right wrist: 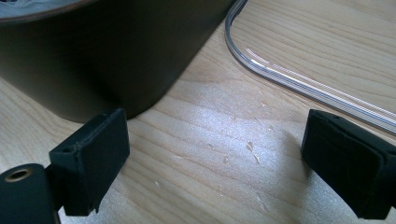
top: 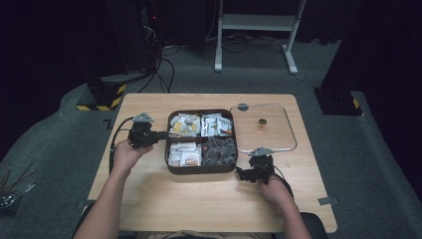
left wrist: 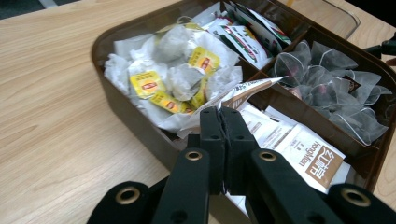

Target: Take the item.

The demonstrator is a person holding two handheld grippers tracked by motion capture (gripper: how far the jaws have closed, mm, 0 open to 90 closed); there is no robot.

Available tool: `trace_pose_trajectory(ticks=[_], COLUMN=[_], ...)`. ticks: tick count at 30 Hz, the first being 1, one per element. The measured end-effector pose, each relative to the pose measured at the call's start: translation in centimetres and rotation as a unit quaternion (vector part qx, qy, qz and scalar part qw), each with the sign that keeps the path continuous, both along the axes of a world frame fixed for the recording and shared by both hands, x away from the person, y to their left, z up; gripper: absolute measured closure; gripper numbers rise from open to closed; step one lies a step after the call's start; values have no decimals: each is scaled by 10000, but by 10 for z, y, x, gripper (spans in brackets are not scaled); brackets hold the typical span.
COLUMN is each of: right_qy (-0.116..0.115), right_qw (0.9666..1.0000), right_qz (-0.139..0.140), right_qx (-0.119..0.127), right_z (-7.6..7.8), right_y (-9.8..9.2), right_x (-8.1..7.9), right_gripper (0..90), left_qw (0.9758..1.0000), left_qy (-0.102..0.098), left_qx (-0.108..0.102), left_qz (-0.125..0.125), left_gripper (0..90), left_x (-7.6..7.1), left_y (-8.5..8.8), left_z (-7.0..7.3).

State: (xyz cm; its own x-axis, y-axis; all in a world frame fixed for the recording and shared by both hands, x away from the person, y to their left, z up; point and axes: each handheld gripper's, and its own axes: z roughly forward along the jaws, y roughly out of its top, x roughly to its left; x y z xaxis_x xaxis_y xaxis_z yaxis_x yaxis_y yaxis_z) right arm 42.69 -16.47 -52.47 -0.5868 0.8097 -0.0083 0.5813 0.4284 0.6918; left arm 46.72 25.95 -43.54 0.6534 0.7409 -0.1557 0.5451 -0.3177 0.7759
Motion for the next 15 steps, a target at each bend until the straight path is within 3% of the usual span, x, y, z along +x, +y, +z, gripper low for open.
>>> trace_pose_trajectory(ticks=[15], right_qy=[-1], right_qw=[10000], right_qz=[1], right_qx=[-1], right_z=[0], right_y=[0], right_x=[0], right_gripper=[78], left_qw=[9990], left_qy=[82], left_qx=[-26], left_qz=[447], left_gripper=[885], left_x=[0], left_y=[35], left_z=[-1])
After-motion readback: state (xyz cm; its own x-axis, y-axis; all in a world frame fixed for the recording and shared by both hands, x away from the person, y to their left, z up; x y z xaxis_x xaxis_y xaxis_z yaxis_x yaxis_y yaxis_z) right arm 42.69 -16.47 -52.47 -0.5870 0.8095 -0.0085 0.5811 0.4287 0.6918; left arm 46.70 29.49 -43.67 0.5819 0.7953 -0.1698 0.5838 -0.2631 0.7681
